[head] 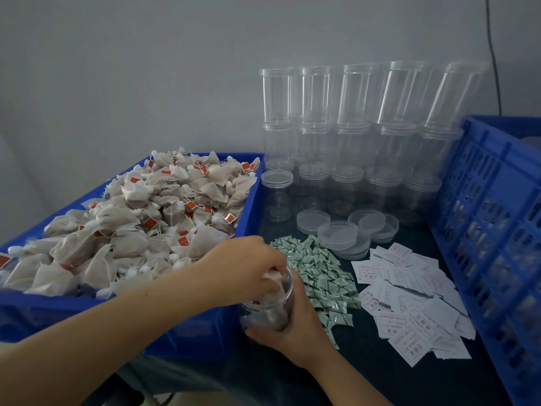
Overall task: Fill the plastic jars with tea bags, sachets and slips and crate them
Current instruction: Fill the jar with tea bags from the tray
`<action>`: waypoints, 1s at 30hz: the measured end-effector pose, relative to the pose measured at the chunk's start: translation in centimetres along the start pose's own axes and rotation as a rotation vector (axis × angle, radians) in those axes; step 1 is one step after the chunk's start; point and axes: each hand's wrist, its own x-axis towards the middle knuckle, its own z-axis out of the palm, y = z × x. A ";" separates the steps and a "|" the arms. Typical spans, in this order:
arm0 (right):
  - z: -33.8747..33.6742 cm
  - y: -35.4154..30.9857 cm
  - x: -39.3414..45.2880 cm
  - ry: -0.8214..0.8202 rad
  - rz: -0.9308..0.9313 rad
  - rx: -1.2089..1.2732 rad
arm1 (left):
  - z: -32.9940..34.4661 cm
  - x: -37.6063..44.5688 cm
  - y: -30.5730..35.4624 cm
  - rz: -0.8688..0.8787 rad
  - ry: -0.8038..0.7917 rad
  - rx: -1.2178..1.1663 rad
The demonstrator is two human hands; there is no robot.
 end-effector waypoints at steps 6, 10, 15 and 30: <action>-0.1 -0.3 0.0 0.003 -0.016 -0.012 | 0.8 1.1 0.6 0.018 -0.158 0.025; -0.1 -0.4 0.0 0.003 -0.022 -0.015 | 1.1 1.8 0.4 -0.026 -0.231 -0.053; -0.1 -0.7 -0.1 0.002 -0.026 -0.004 | 1.2 2.0 0.2 -0.009 -0.314 -0.117; -0.2 -1.0 -0.3 -0.007 0.027 -0.047 | 1.2 4.6 0.8 0.000 -0.848 -0.031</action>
